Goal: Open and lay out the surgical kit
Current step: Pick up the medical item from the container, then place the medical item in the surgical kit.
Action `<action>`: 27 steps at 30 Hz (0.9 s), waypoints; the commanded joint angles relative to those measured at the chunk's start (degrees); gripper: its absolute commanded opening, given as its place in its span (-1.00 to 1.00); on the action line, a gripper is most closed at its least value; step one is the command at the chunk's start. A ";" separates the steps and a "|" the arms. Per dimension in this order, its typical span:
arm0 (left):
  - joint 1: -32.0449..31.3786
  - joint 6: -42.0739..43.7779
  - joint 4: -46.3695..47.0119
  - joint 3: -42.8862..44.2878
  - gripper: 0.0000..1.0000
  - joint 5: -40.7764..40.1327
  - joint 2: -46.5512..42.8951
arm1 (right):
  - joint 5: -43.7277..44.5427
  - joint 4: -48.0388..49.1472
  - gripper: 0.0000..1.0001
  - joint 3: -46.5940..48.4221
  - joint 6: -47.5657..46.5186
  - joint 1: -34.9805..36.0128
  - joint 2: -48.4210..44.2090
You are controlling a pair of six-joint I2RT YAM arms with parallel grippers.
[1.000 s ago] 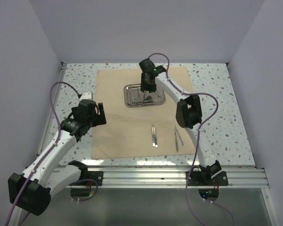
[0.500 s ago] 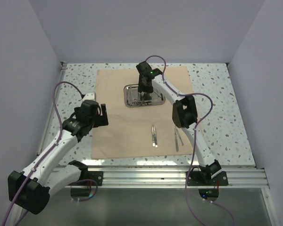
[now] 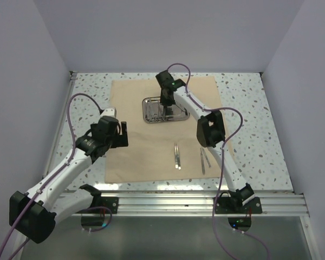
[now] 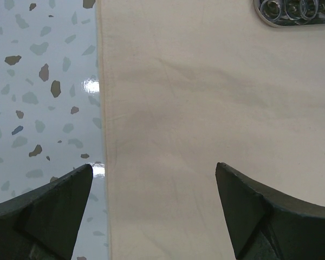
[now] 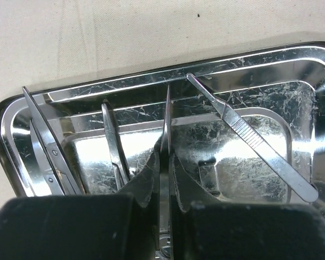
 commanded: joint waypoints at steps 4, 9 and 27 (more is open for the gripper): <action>-0.46 -0.17 0.68 1.10 0.99 -0.75 0.40 | -0.79 2.80 -1.00 -3.56 -1.39 0.13 -1.37; -0.46 0.35 0.94 1.37 0.97 -1.63 1.10 | -0.36 8.35 -1.00 -3.39 -5.69 -0.04 -7.87; -0.46 4.74 12.97 19.28 0.89 -0.84 25.08 | -0.95 15.64 -1.00 -47.62 -8.97 0.31 -48.35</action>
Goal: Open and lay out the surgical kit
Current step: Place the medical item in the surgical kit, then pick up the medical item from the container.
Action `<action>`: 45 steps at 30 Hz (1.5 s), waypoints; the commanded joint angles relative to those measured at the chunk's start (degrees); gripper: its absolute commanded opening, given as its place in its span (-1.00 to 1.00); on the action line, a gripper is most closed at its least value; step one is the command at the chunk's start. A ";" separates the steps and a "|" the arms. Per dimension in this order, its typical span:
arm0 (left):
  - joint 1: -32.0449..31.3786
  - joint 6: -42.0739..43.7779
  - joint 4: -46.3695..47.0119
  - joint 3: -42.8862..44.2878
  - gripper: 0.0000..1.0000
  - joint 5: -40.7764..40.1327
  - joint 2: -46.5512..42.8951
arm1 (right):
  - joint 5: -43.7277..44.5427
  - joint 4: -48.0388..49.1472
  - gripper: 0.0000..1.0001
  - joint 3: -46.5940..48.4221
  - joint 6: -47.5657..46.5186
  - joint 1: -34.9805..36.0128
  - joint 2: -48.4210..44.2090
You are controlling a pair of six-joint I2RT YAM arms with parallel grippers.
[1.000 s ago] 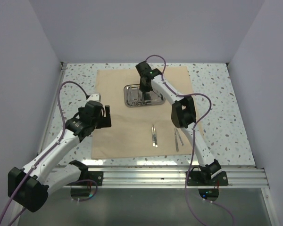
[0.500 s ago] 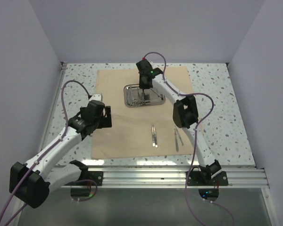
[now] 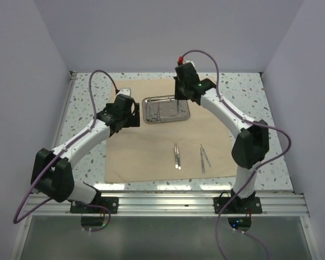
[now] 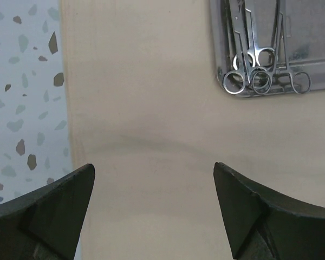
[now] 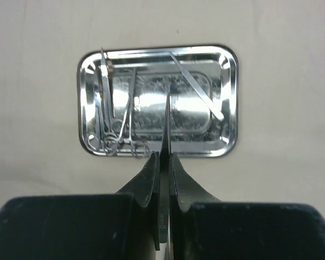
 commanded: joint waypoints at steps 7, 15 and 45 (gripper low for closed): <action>-0.22 3.77 6.36 20.55 0.89 0.27 23.06 | -8.10 7.96 -1.00 -38.56 7.97 7.06 -24.90; -0.04 3.69 3.11 35.78 0.89 3.34 37.92 | -10.57 9.90 -1.00 -51.42 10.09 9.89 -29.41; 0.48 -1.32 0.30 58.90 0.34 4.14 57.62 | -4.51 -1.35 0.34 -42.54 2.88 9.63 -33.54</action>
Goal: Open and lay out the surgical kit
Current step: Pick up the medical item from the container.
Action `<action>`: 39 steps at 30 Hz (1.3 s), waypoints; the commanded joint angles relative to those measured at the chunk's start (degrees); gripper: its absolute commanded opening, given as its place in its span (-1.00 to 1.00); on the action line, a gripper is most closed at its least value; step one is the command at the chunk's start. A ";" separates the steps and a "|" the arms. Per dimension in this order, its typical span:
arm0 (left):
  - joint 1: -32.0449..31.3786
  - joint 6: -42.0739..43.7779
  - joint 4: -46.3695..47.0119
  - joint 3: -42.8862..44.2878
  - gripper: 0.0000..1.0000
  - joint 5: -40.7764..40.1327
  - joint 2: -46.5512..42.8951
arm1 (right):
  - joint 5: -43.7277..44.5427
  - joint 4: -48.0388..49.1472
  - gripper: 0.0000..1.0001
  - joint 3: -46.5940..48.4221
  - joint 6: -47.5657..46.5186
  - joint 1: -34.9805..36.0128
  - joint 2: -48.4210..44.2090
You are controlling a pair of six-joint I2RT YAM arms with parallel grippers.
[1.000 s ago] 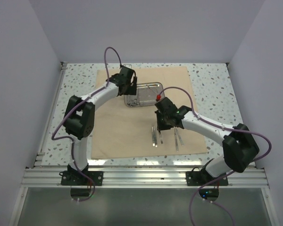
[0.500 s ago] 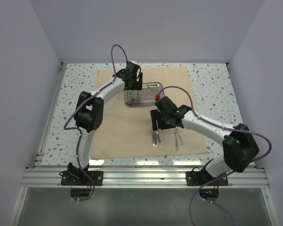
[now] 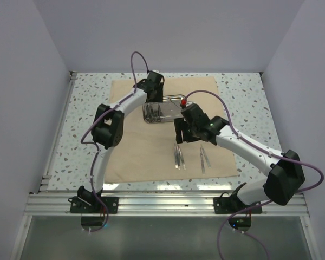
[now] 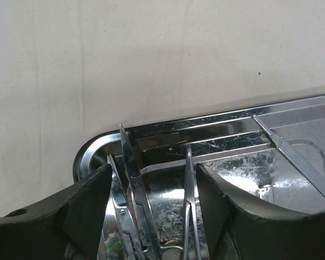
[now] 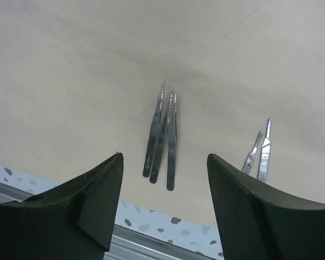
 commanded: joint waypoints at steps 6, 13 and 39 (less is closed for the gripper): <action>1.76 -2.55 0.30 5.62 0.29 0.04 3.71 | 2.32 -2.80 0.31 0.51 -0.99 -0.87 -2.57; 1.76 -4.13 -0.14 6.24 0.21 -0.40 6.00 | 3.02 -3.67 0.28 -2.21 -0.63 -1.74 -4.41; 1.85 -1.94 -0.67 8.88 -1.00 -0.05 3.81 | 2.40 -3.77 0.18 -5.29 -0.28 -4.56 -7.14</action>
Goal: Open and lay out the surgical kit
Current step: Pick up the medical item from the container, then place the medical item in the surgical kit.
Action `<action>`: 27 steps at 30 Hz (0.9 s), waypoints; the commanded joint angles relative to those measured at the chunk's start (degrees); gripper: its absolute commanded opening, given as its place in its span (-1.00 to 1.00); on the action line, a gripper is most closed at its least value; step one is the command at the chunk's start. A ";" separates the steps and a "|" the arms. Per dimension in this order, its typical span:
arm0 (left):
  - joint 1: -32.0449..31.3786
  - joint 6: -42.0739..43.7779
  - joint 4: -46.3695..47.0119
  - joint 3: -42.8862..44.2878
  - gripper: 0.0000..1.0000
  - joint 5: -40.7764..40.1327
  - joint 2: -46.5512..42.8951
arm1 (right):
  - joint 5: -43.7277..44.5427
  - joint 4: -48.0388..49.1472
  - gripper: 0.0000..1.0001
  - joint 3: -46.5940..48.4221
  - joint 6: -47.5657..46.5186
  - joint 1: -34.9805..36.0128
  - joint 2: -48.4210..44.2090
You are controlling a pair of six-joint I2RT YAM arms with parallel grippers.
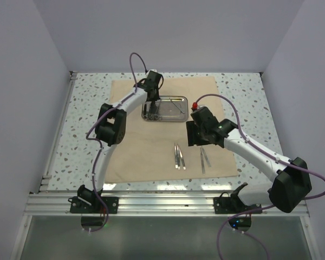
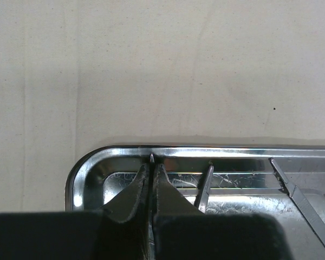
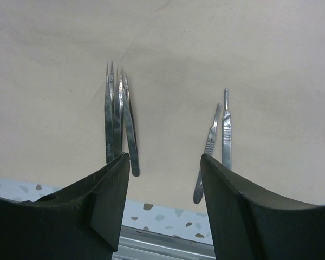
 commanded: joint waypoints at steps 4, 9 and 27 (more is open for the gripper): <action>0.36 2.81 0.10 2.15 -1.00 -1.58 -7.33 | 0.26 0.56 0.16 0.11 0.39 -0.10 -2.53; 0.36 4.83 0.63 3.55 -1.00 -1.93 -10.94 | -0.62 1.00 0.13 -0.16 0.66 -0.10 -2.97; -1.39 2.55 1.68 -24.23 -1.00 -1.23 -38.49 | -0.88 0.83 0.09 1.07 -0.65 -0.10 -3.24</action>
